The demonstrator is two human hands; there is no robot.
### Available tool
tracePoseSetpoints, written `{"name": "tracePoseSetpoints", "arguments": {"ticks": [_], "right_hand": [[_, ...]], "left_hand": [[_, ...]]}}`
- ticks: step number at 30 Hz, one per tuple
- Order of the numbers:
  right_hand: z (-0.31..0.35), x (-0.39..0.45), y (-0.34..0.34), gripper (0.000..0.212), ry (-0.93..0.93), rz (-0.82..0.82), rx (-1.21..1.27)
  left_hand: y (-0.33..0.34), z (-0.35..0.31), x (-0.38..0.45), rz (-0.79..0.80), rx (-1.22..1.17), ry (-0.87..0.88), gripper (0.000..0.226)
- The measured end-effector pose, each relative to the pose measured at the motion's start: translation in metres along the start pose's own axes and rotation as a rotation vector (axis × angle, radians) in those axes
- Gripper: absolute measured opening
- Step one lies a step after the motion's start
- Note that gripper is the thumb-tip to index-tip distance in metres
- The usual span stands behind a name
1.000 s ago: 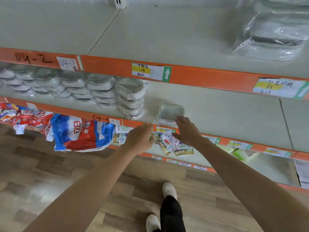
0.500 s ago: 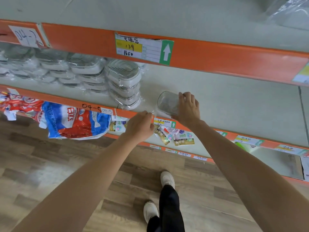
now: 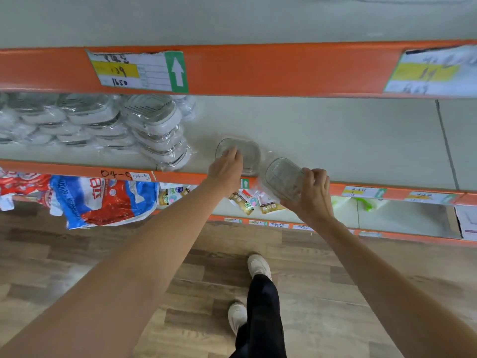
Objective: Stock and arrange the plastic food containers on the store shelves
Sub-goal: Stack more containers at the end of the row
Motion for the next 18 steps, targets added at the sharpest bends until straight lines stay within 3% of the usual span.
{"name": "tracePoseSetpoints", "arguments": {"ticks": [3,5,13,18], "right_hand": [[-0.018,-0.005,-0.011,0.086,0.047,-0.038,0.056],[-0.029,-0.007,-0.016,0.086,0.066,-0.056,0.061],[-0.048,-0.013,-0.016,0.092,0.08,-0.025,-0.002],[-0.041,-0.008,-0.013,0.094,0.035,0.037,-0.057]], "left_hand": [[0.014,-0.002,0.013,0.06,0.036,0.012,0.088],[0.019,-0.003,0.02,0.072,0.071,0.023,0.095],[0.02,-0.002,0.041,0.034,0.219,0.072,0.096],[0.008,0.002,0.036,-0.115,0.295,0.125,0.079]]}}
Point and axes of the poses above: each hand's wrist, its own x-axis towards the middle knuckle, its own y-axis out of the palm, z = x × y, the point moved 7 cm from there along x, towards the middle knuckle, and after that the axes turned 13 degrees about -z, right-handed, at the moved point
